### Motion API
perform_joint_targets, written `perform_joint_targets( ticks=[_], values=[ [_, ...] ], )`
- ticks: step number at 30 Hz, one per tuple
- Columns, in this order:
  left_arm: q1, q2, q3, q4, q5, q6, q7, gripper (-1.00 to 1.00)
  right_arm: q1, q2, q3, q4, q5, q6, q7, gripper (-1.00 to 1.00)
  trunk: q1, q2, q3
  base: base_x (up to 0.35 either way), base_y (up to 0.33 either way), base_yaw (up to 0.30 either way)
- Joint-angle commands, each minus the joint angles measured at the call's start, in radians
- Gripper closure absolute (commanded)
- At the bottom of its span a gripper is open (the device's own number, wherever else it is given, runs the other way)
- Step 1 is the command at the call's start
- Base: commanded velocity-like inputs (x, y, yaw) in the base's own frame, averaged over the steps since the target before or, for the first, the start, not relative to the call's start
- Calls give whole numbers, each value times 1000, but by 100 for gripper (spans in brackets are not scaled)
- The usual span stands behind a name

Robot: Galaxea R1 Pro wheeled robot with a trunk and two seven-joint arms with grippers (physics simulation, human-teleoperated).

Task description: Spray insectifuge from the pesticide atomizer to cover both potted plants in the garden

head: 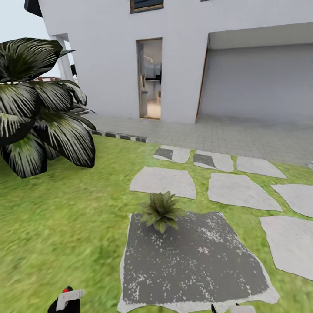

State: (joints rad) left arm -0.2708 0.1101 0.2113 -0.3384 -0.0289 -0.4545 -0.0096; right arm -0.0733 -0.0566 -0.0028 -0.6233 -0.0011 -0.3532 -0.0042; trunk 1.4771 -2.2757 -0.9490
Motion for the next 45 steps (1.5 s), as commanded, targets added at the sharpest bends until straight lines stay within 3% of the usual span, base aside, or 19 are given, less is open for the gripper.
perform_joint_targets(
  ticks=[1, 4, 14, 23, 27, 31, 34, 37, 38, 41, 42, 43, 44, 45],
  values=[
    [-1, 3, 3, 1, -4, -4, -2, 100, 0, 1, 0, -1, 0, -3, 0, -100, 0, 0, -1, 234, 258, -1],
    [-1, 24, 1, 10, -6, -2, -5, 100, 0, 2, -1, 1, 2, -2, 3, -100, 0, 0, -1, 287, 165, 0],
    [-2, 27, -13, 1, -14, 1, -12, 100, 0, -5, -4, 6, 2, -3, -2, -100, 0, 0, -1, 333, 18, -93],
    [-2, 28, -14, 11, -17, 2, -92, 100, 0, -4, -72, 10, 1, -3, -1, -100, 0, 0, 0, 243, 0, -292],
    [-3, 28, -15, 4, -17, 4, -116, 100, 0, -3, -79, 10, 2, -2, 0, -100, 0, 0, 2, 25, 0, -166],
    [-9, 40, -14, 1, -28, 8, -188, 100, 0, -1, -75, 10, 4, -1, 5, -100, 0, 0, 2, 4, 0, -31],
    [-11, 73, -12, 1, -60, 30, -270, 100, 0, 0, -74, 8, 6, 0, 8, -100, 0, 0, 2, 1, 0, -8],
    [-16, 114, -9, -10, -94, 100, -375, 100, 0, -3, -74, -8, 7, 0, 11, -100, 0, 0, 2, 0, 0, -2],
    [-27, 134, -11, -69, -110, 167, -482, 100, -1, -4, -72, -73, 48, 1, 14, -100, 0, 0, 2, 0, 0, 0],
    [-34, 140, -11, -124, -154, 190, -593, 100, -2, -5, -57, -129, 142, 3, 58, -100, 0, 0, 2, 0, 0, 0],
    [-48, 138, -9, -166, -242, 213, -690, 100, -6, -4, -50, -170, 226, 6, 181, -100, 0, 0, 2, 0, 0, 0],
    [-54, 136, -9, -179, -271, 224, -718, 100, -9, -4, -48, -182, 247, 7, 224, -100, 0, 0, 2, 0, 0, 0],
    [-72, 131, -9, -205, -336, 257, -785, 100, -21, -4, -45, -210, 290, 10, 334, -100, 0, 0, 2, 0, 0, 0],
    [-88, 128, -9, -219, -375, 285, -837, 100, -33, -3, -42, -225, 313, 17, 416, -100, 0, 0, 2, 0, 0, 0]
  ],
)
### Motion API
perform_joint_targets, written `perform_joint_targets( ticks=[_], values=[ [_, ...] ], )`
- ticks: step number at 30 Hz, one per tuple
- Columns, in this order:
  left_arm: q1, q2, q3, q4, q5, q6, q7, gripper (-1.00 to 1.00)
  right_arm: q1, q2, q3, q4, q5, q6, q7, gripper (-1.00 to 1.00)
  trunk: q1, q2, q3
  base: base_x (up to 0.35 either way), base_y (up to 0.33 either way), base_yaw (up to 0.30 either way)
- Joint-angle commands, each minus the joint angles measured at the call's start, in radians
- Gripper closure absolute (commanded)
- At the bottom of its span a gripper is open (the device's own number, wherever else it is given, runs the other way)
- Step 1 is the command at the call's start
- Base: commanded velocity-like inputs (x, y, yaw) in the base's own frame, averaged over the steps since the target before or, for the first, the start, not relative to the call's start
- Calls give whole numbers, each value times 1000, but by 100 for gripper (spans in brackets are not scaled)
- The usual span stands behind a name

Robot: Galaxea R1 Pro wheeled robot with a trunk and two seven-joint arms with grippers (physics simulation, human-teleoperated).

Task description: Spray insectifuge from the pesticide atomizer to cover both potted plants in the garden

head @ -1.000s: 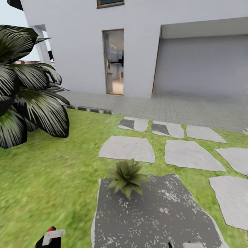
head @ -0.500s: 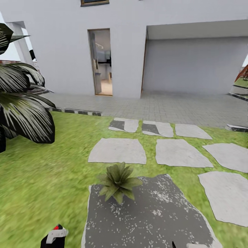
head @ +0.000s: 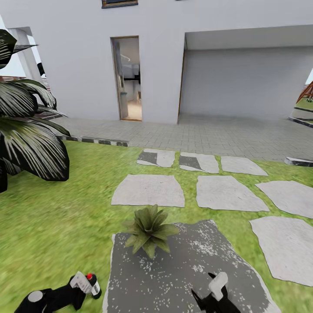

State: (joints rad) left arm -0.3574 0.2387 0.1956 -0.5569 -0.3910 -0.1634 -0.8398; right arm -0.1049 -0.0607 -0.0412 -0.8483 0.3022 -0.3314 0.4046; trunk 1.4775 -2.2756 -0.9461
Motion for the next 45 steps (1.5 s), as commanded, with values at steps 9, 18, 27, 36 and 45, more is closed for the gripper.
perform_joint_targets(
  ticks=[9, 18, 27, 36, 45],
  values=[
    [-87, -53, -56, -17, -219, 42, -201, 100, -125, 12, 72, -18, 46, 126, 385, -100, 0, 0, -1, 0, 0, 0],
    [-102, -120, -123, -17, -318, 97, -206, 100, -191, 23, 204, -19, 58, 219, 400, 100, 0, 0, -1, 0, 0, 0],
    [-117, -164, -146, -17, -362, 113, -207, 100, -249, 33, 221, -17, 61, 247, 471, 100, 0, 0, -1, 0, 0, 0],
    [-128, -208, -234, -18, -362, 146, -206, 100, -270, 33, 281, -15, 61, 292, 498, 100, 0, 0, -1, 0, 0, 0],
    [-130, -280, -240, -19, -362, 144, -208, 100, -272, 33, 284, -12, 63, 293, 497, 100, 0, 0, -1, 0, 0, 0]
  ],
)
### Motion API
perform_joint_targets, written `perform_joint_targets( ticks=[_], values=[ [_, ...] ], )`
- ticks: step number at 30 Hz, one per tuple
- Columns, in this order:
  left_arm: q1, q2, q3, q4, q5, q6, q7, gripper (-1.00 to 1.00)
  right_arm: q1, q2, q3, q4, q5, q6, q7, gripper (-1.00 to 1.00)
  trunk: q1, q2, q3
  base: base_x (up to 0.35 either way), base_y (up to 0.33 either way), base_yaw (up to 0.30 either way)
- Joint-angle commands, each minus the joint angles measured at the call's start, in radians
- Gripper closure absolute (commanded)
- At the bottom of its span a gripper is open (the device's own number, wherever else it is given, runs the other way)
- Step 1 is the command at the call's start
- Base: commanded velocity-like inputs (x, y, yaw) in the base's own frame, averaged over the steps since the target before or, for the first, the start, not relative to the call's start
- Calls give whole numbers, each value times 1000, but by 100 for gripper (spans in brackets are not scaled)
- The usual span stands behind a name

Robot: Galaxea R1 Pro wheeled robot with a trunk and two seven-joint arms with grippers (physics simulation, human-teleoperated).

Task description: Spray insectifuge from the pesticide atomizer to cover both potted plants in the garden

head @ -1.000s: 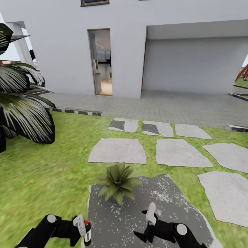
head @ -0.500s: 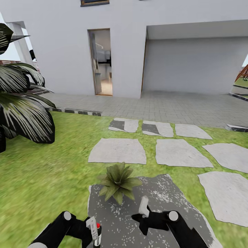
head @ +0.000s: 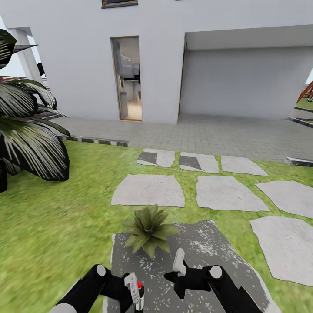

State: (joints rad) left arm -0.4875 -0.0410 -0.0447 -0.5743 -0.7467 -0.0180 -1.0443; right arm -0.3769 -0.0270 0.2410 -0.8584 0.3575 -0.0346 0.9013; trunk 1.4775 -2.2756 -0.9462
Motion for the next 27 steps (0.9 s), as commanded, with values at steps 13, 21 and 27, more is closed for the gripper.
perform_joint_targets(
  ticks=[13, 21, 27],
  values=[
    [-32, -63, -89, -2, -5, 3, -2, 100, -2, -1, 1, -5, 8, 31, -1, 100, 0, 0, -1, 0, 0, 0],
    [-42, -68, -90, -1, -7, 4, 7, 100, -2, -1, 1, -6, 8, 32, 1, 100, 0, 0, -1, 0, 0, 0],
    [-43, -72, -90, -2, -8, 4, 15, 100, -2, -1, 1, -6, 7, 32, 0, 100, 0, 0, -1, 0, 0, 0]
  ],
)
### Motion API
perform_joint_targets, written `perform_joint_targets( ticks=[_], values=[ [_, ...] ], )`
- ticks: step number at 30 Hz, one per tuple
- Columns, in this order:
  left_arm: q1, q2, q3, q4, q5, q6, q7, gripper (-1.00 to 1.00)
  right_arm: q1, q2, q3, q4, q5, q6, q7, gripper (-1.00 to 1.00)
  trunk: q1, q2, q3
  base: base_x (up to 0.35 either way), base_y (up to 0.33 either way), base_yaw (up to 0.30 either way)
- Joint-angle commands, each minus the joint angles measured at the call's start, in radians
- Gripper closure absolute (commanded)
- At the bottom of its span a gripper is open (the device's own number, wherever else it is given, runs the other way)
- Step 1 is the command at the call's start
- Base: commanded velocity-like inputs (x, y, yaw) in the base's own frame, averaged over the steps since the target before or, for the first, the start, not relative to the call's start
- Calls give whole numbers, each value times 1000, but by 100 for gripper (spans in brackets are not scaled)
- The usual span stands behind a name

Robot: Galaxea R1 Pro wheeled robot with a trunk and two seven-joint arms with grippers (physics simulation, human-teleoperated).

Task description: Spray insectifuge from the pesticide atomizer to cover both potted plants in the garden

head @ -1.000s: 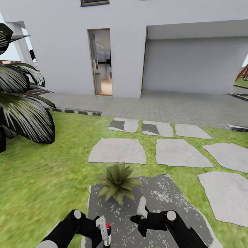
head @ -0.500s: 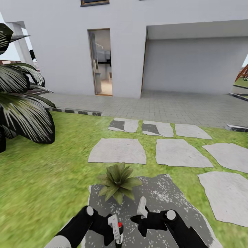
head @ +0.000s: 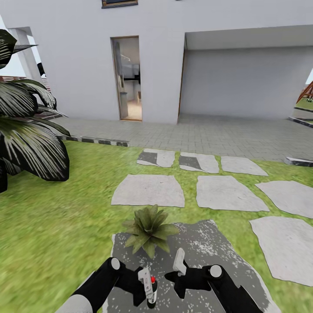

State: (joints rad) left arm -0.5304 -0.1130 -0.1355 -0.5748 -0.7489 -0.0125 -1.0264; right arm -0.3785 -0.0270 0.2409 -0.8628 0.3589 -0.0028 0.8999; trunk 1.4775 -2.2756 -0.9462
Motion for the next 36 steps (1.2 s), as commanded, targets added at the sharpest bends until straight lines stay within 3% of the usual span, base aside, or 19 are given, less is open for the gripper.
perform_joint_targets(
  ticks=[1, 9, 36],
  values=[
    [0, -1, 1, -2, -6, -1, 2, 100, 0, -1, 1, -2, 5, 0, 1, 100, 0, 0, -1, 0, 0, 0],
    [0, -3, -1, 0, -6, -2, 35, 100, 0, -1, 1, -2, 6, 0, 2, 100, 0, 0, -1, 0, 0, 0],
    [1, -21, 1, 1, -1, -4, 38, 100, 0, -1, 1, -5, 3, 0, 2, 100, 0, 0, -1, 0, 0, 0]
  ],
)
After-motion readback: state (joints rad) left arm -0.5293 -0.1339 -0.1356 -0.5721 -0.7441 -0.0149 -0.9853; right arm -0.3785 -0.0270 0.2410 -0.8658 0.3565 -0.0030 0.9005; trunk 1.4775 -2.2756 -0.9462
